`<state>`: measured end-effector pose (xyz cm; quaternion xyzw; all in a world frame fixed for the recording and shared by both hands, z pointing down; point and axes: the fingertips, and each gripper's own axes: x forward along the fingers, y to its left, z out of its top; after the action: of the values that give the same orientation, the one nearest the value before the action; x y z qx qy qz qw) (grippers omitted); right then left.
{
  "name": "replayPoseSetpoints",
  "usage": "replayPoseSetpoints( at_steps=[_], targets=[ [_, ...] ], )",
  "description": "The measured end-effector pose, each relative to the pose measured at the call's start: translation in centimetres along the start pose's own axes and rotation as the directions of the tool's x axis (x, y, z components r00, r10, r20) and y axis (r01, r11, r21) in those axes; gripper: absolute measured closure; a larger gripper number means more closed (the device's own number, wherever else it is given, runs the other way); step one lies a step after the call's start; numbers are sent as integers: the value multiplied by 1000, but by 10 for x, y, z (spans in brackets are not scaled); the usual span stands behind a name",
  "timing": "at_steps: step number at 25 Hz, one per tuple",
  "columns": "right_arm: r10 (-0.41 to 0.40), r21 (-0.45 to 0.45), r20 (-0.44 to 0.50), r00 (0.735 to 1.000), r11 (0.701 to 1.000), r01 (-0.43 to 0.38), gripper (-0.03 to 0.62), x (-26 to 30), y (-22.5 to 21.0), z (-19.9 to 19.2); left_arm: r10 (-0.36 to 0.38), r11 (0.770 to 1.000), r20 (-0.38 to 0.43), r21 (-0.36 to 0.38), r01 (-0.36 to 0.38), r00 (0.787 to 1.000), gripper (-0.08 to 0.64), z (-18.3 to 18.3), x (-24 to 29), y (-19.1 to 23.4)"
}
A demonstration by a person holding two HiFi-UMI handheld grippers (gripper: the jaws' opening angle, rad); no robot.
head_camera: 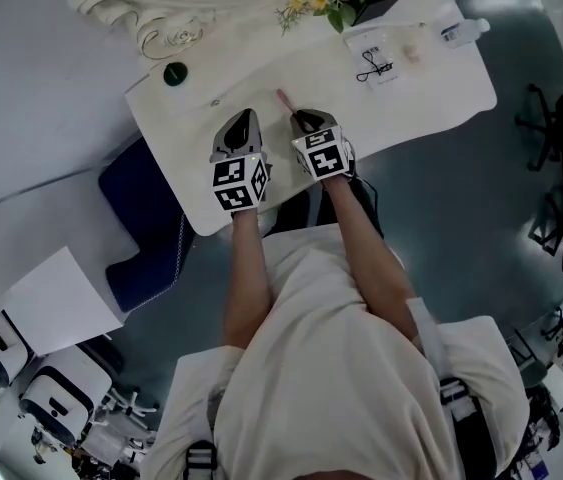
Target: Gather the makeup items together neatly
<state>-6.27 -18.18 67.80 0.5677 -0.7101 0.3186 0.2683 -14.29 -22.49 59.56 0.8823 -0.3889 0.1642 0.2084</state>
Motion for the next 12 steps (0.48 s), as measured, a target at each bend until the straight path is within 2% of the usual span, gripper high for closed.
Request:
replayPoseSetpoints(
  at_steps=[7,12],
  targets=[
    [5,4,-72,997,1000,-4,518,5,9,-13,-2,1000,10,-20,2,1000,546,-3,-11,6],
    [-6,4,-79,997,1000,6,515,6,11,-14,6,999,4,-35,-6,1000,546,-8,-16,14]
  ],
)
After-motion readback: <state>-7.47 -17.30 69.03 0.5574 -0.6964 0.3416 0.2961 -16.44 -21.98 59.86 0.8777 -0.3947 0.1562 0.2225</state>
